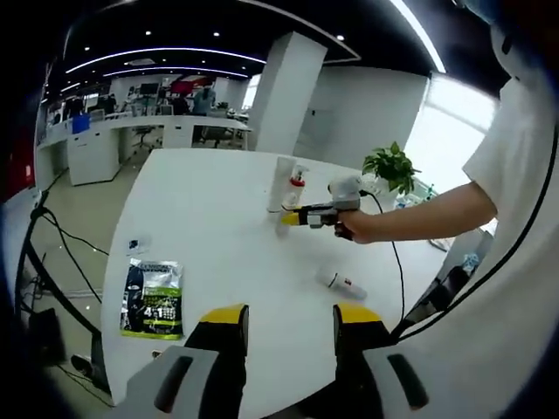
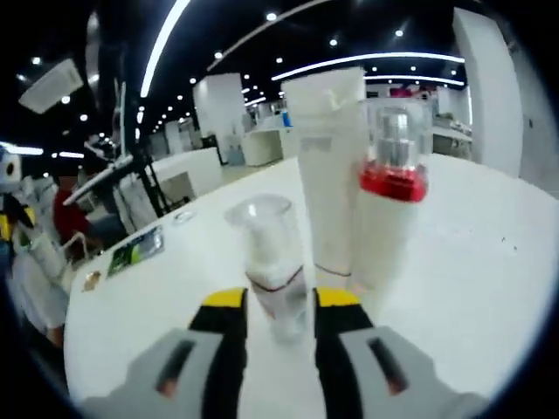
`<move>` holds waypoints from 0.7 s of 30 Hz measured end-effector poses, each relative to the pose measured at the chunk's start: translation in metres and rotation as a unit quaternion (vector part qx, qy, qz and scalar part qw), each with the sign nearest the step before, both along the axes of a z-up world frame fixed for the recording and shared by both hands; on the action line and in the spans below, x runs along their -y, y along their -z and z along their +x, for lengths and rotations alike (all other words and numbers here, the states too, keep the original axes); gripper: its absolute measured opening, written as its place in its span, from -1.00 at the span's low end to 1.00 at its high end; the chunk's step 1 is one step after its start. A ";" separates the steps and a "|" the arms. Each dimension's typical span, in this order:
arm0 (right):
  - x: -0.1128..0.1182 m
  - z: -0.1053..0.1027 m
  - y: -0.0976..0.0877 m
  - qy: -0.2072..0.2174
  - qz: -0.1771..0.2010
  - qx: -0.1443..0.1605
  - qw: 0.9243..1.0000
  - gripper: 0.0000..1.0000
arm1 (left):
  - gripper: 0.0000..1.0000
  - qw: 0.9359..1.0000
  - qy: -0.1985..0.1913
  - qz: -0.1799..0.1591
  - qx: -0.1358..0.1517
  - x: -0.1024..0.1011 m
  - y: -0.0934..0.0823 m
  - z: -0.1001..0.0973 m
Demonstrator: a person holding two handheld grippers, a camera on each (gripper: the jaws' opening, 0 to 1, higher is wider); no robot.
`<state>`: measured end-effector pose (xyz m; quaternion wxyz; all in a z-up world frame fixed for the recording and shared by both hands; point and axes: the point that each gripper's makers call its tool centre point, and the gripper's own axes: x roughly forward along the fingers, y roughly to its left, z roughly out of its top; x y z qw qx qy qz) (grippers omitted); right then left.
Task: Arrange the skincare products in the storage area until every visible bottle or jar stands upright without overlapping.
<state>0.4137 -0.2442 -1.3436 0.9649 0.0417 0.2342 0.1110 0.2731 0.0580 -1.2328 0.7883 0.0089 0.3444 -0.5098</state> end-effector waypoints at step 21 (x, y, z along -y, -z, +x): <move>0.019 0.010 0.006 0.041 -0.032 -0.016 0.998 -0.53 | -0.22 0.999 -0.031 -0.011 -0.009 -0.024 0.010 0.006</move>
